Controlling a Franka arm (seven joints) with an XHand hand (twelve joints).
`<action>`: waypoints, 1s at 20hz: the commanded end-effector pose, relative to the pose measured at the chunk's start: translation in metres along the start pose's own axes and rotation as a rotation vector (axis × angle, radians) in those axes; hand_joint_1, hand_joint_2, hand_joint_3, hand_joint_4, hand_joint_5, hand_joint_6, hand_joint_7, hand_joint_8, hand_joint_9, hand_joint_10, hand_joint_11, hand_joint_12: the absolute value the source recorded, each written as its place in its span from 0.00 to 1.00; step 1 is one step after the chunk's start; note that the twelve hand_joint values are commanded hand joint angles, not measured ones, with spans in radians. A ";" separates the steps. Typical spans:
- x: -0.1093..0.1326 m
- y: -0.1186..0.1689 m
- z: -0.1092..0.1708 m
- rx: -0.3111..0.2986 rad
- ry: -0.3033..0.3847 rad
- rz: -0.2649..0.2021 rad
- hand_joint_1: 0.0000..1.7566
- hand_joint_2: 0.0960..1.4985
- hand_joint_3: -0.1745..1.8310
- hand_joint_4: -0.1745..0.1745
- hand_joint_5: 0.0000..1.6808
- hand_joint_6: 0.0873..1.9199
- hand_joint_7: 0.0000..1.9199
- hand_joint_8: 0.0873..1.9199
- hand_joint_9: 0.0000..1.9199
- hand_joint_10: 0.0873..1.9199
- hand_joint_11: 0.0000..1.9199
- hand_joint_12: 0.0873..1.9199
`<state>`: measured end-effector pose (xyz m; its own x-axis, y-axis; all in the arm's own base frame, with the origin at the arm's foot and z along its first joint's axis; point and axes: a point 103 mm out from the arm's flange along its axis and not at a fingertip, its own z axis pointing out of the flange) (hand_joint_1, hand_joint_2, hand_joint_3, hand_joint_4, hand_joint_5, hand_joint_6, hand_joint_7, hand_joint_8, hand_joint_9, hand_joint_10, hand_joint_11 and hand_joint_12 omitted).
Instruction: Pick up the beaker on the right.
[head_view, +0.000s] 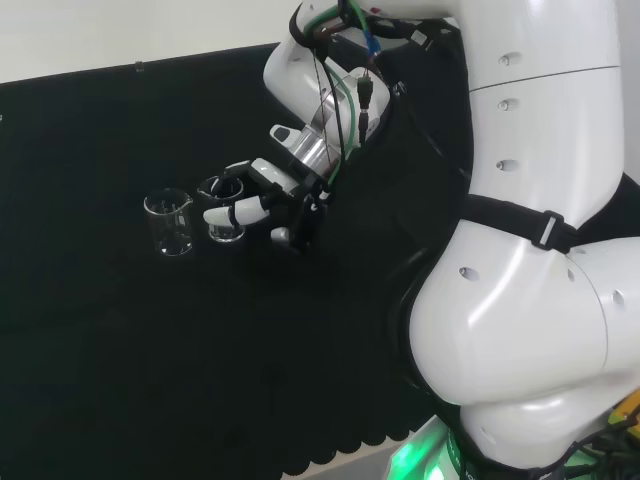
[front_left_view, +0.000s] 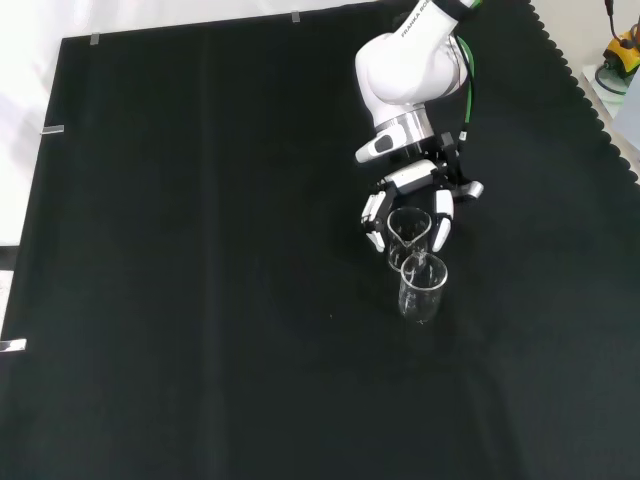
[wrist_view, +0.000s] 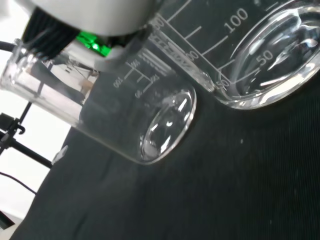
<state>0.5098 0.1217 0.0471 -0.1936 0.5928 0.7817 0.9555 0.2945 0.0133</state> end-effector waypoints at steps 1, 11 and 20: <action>0.004 0.002 -0.014 -0.025 -0.002 -0.026 0.67 0.45 0.43 0.00 0.65 0.48 0.61 0.21 0.55 0.16 0.42 0.51; 0.013 0.002 -0.043 -0.006 -0.135 -0.056 0.72 0.49 0.33 0.58 0.69 0.42 0.65 0.27 0.60 0.14 0.48 0.47; 0.015 -0.002 -0.060 -0.008 -0.202 -0.048 0.74 0.51 0.27 0.00 0.74 0.28 0.68 0.26 0.74 0.10 0.56 0.42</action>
<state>0.5193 0.0905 0.0922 -0.2781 0.7007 0.6570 0.9440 0.3258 0.0520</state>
